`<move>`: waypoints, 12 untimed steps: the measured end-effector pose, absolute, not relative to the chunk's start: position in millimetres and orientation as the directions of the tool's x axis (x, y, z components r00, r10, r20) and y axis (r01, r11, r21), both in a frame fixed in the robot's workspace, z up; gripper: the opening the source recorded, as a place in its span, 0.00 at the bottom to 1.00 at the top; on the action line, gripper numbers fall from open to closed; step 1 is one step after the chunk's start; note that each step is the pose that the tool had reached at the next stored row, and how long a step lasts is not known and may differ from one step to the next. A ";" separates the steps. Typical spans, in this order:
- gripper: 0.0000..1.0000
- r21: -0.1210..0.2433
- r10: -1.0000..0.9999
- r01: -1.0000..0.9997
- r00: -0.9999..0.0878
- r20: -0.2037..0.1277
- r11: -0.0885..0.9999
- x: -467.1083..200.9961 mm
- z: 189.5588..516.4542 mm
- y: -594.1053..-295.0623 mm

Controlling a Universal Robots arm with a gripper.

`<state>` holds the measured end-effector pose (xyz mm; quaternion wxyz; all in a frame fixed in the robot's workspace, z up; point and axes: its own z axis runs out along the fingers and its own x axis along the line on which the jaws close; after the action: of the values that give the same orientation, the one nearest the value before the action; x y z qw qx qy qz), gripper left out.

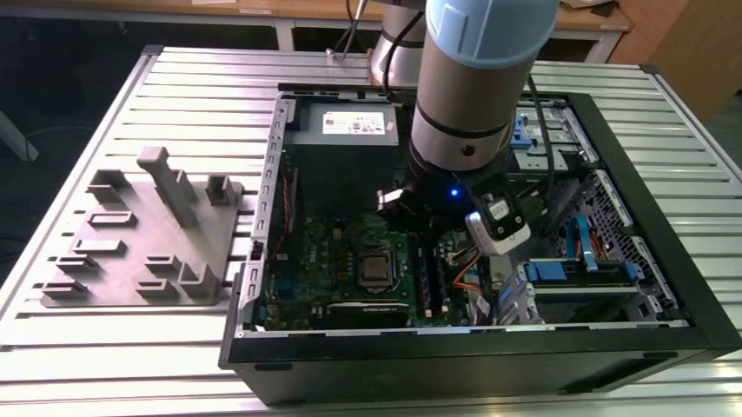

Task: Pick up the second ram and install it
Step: 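Insert the second ram into the second slot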

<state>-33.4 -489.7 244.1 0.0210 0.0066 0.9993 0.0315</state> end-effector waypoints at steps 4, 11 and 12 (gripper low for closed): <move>0.22 0.063 0.015 0.012 -0.999 -0.042 0.998 -33.4 244.1 -489.7; 0.07 0.063 0.015 0.012 -0.999 -0.042 0.998 -33.4 244.2 -489.7; 0.07 0.063 0.015 0.012 -0.999 -0.042 0.998 -33.4 244.2 -489.7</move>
<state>-33.4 -489.7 244.2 0.0212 0.0066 0.9993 0.0315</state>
